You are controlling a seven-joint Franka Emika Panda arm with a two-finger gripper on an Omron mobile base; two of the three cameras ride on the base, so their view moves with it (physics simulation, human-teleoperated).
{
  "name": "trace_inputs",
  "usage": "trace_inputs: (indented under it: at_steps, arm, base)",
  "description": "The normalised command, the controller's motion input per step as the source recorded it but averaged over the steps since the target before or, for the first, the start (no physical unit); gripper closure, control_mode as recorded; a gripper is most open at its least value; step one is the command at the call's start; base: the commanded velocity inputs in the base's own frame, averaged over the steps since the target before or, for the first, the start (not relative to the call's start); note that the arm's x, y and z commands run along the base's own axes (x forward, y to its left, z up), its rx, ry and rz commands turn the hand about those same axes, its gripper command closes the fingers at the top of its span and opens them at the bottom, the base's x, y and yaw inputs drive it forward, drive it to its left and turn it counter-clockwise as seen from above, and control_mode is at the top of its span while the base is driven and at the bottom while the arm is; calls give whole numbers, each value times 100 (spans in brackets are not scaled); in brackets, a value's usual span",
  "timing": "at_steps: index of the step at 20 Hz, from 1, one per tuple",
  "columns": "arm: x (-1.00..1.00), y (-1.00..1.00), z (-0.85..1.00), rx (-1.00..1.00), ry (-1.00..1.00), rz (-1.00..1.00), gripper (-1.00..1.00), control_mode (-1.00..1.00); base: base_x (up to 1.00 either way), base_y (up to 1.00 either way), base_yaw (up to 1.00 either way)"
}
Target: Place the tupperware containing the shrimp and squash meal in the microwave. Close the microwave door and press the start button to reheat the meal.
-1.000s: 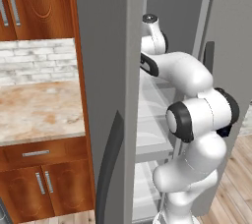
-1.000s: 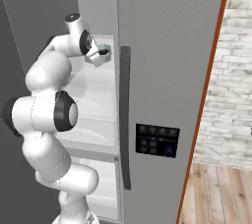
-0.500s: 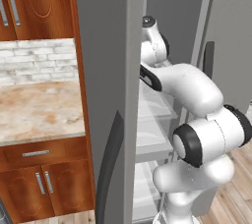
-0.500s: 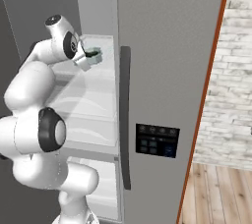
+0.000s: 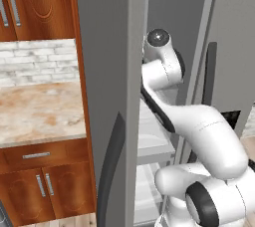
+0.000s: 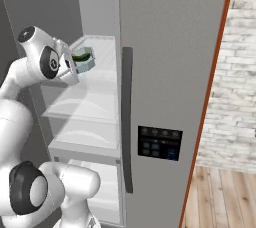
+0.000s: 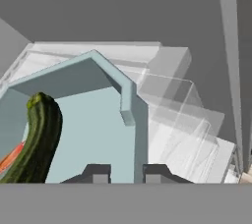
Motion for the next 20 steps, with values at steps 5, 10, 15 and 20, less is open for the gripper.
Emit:
trace_inputs:
  at_steps: [5,10,15,20]
  arm:
    - [-100,-22,64,15,-5,-2,100,-100]
    - [-100,-32,23,16,0,0,100,-100]
    - [-100,-21,0,3,0,0,100,-100]
    - [-91,-24,0,0,0,0,100,-100]
  base:
    - [0,0,0]
    - [0,0,0]
    - [0,0,0]
    - [0,0,0]
